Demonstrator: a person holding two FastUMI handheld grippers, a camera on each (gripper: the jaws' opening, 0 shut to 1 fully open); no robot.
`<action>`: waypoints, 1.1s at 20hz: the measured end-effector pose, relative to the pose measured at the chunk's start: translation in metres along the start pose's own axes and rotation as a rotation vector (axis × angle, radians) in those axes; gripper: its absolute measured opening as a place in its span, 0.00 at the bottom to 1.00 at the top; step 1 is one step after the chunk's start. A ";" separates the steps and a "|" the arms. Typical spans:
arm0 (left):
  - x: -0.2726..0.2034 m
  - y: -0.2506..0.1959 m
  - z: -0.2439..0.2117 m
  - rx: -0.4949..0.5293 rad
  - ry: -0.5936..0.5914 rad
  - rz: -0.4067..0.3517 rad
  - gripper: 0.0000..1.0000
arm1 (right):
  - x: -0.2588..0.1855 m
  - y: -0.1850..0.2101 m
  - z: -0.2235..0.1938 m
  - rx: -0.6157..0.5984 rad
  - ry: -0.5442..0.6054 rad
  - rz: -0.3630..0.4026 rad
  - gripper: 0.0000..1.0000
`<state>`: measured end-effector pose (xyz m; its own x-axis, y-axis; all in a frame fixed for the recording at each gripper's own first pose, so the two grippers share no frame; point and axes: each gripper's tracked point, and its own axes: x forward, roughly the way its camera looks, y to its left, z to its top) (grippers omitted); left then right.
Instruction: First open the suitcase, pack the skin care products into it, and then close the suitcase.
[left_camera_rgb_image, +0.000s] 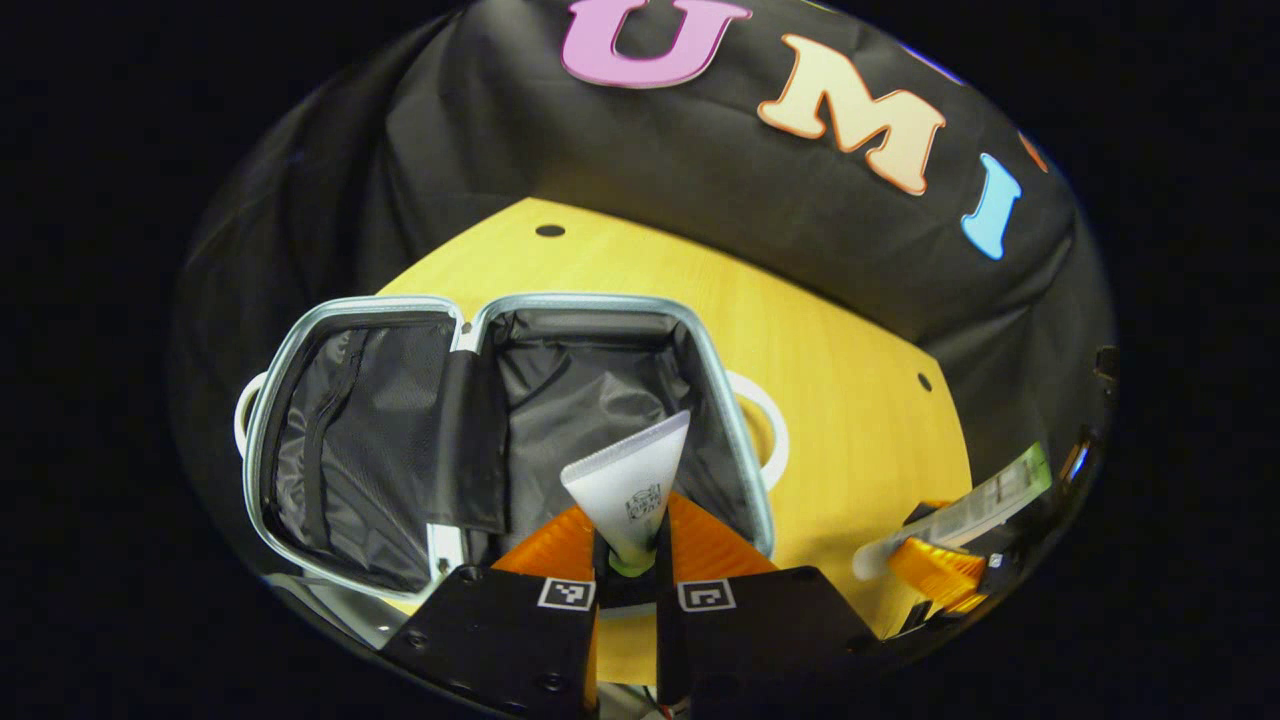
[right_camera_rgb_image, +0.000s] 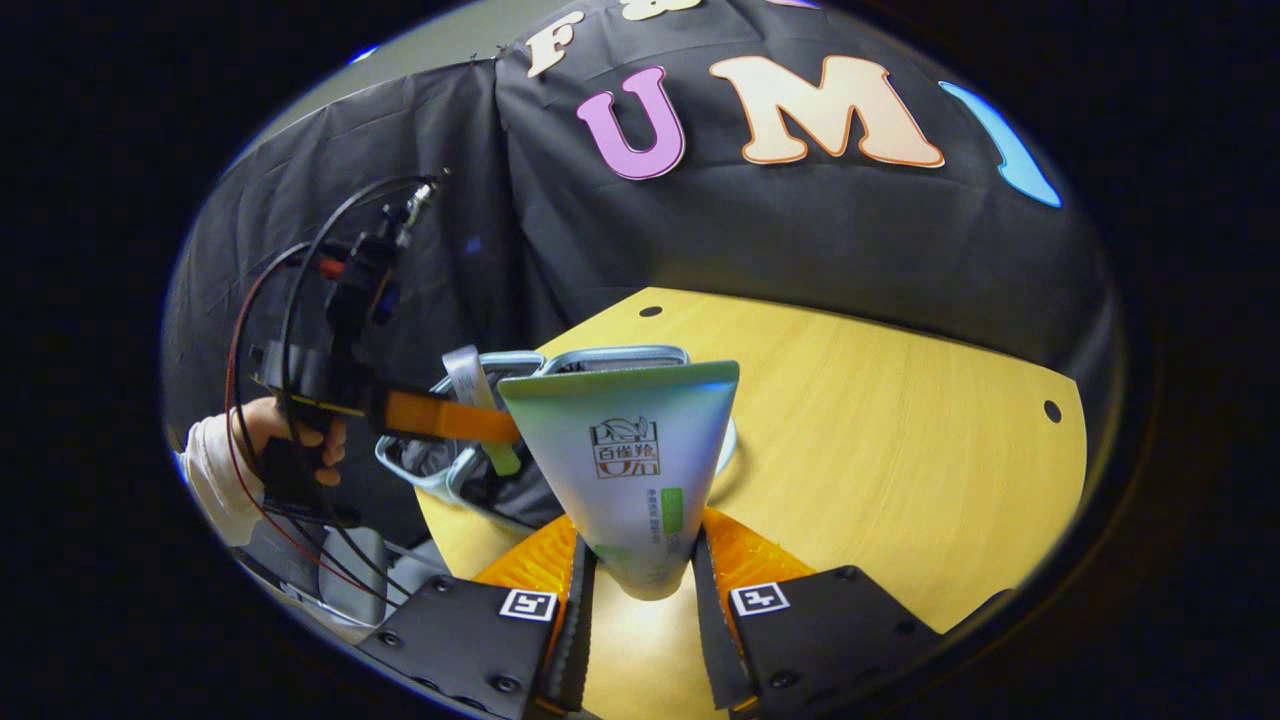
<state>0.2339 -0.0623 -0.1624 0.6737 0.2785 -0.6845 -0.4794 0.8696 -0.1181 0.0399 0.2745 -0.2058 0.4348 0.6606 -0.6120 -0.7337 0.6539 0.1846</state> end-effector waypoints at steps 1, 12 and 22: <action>0.006 0.005 -0.001 0.005 0.048 -0.011 0.16 | 0.010 0.008 0.008 0.026 -0.002 0.000 0.48; 0.053 0.026 -0.065 0.025 0.471 -0.074 0.16 | 0.084 0.042 0.006 0.115 0.180 -0.045 0.45; 0.028 0.018 -0.043 -0.100 0.422 -0.138 0.69 | 0.116 0.049 -0.023 0.104 0.340 -0.033 0.48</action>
<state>0.2196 -0.0561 -0.2149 0.4568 -0.0460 -0.8884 -0.4671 0.8375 -0.2835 0.0425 0.3745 -0.2851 0.2454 0.4896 -0.8367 -0.6579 0.7180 0.2272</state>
